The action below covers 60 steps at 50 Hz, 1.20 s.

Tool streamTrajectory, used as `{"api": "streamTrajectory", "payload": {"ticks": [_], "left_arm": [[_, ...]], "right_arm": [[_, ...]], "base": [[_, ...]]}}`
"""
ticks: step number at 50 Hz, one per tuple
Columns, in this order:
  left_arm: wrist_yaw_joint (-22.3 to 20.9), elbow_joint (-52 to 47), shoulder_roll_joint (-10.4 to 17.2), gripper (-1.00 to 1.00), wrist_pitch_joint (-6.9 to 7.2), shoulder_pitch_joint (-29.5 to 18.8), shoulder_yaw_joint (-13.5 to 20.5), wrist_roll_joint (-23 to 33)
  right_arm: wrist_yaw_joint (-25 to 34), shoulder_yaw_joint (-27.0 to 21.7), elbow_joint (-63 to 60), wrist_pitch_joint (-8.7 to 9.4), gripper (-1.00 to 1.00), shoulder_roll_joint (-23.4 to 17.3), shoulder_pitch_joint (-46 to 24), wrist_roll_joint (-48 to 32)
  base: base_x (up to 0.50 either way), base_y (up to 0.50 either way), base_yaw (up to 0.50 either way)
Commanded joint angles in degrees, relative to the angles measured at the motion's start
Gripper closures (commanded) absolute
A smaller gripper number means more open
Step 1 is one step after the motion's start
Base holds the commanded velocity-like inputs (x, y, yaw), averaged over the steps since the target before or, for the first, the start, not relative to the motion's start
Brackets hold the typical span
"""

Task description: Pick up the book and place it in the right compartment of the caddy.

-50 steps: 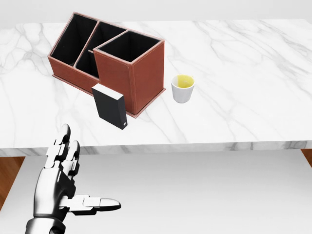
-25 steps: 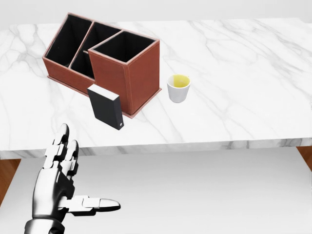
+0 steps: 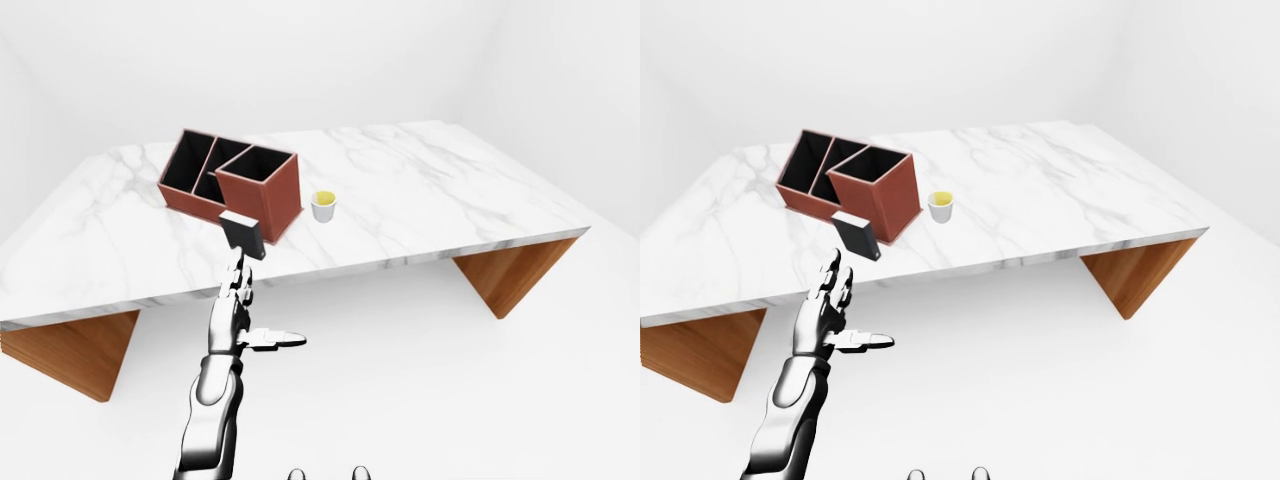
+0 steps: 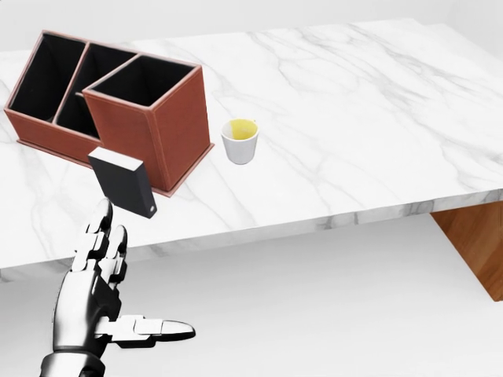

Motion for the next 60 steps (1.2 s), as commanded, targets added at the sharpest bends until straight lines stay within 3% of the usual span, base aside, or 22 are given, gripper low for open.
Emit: {"api": "streamTrajectory", "payload": {"ticks": [1, 10, 49, 53, 60], "left_arm": [[0.04, -0.15, -0.01, -1.00, 0.18, 0.05, -0.10, 0.20], [0.05, 1.23, 0.04, -1.00, -0.55, -0.38, 0.05, 0.25], [-0.39, 1.66, 0.07, -1.00, -0.72, -0.48, -0.05, 0.23], [-0.32, 0.60, 0.03, -1.00, -0.12, -0.03, -0.15, 0.24], [-0.31, 1.49, 0.06, -1.00, -0.65, -0.45, 0.02, 0.22]], "right_arm": [[-0.14, 0.01, 0.22, 0.00, -1.00, -0.19, 0.02, 0.25], [-0.32, 0.01, 0.84, 0.00, -1.00, -0.46, 0.00, 0.19], [-0.84, 0.01, 1.49, 0.00, -1.00, -1.03, 0.27, 0.86], [-0.93, 0.01, 1.17, 0.00, -1.00, -0.87, 0.31, 0.95], [-0.87, 0.01, 1.32, 0.00, -1.00, -0.95, 0.27, 0.92]], "base": [[0.00, 0.00, -0.24], [0.00, 0.00, -0.24], [0.00, 0.00, -0.24], [0.00, 0.00, -0.23], [0.00, 0.00, -0.24]]}}
